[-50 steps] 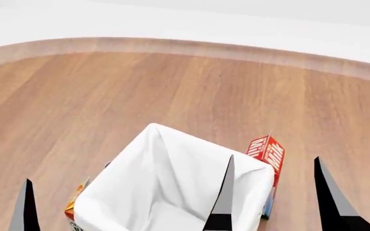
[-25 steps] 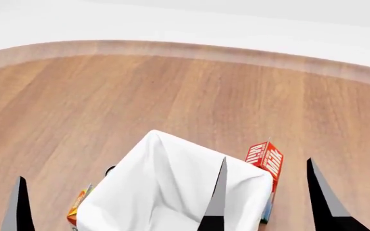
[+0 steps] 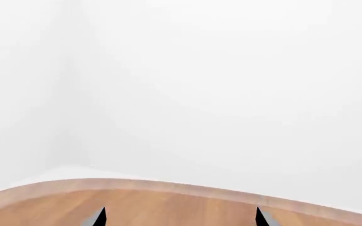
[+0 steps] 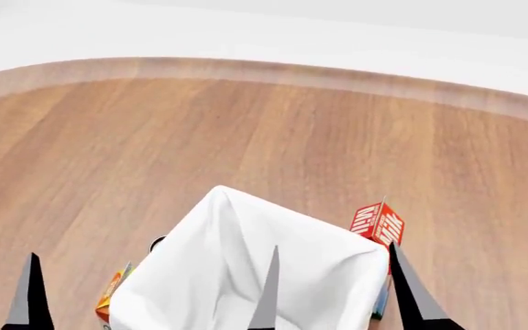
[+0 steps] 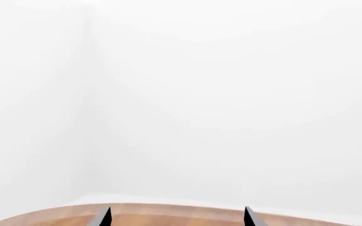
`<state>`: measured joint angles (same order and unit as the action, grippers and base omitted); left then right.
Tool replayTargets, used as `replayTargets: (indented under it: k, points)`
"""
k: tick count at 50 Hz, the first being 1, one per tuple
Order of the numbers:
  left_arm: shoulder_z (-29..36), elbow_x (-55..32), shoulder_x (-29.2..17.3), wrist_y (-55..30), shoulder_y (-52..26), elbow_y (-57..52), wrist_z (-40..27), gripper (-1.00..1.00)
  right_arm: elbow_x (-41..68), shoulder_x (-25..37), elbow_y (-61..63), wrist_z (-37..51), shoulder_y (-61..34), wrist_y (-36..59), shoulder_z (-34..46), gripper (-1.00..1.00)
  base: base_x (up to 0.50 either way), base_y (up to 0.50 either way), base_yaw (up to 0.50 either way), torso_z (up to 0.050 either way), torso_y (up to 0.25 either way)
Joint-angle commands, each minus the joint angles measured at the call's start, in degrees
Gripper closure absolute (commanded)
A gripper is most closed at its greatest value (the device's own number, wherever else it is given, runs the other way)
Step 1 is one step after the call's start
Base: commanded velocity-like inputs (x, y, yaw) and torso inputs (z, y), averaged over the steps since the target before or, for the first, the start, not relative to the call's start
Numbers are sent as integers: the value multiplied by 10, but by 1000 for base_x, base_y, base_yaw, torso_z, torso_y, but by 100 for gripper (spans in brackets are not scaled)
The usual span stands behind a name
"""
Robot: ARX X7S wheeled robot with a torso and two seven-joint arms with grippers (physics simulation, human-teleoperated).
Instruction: Pick up the butter and put it in the basket.
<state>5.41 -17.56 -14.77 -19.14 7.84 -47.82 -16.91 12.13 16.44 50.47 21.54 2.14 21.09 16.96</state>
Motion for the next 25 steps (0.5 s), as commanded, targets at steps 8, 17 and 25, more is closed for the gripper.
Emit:
replayTargets:
  k: [8,17,25]
  points:
    - [16,46,68,183,14,344,56,-100,-6,-1,-24,-29,-12,-28,-25,-100,0,0,0,0,0]
    - [32,51,77,223,25,413,63,-100,0,3,-23,-24,-4,-36,-30,-100,0,0,0,0,0]
    - [31,46,73,254,60,410,59,-100,8,8,-9,-16,-4,-30,-38,-100,0,0,0,0,0]
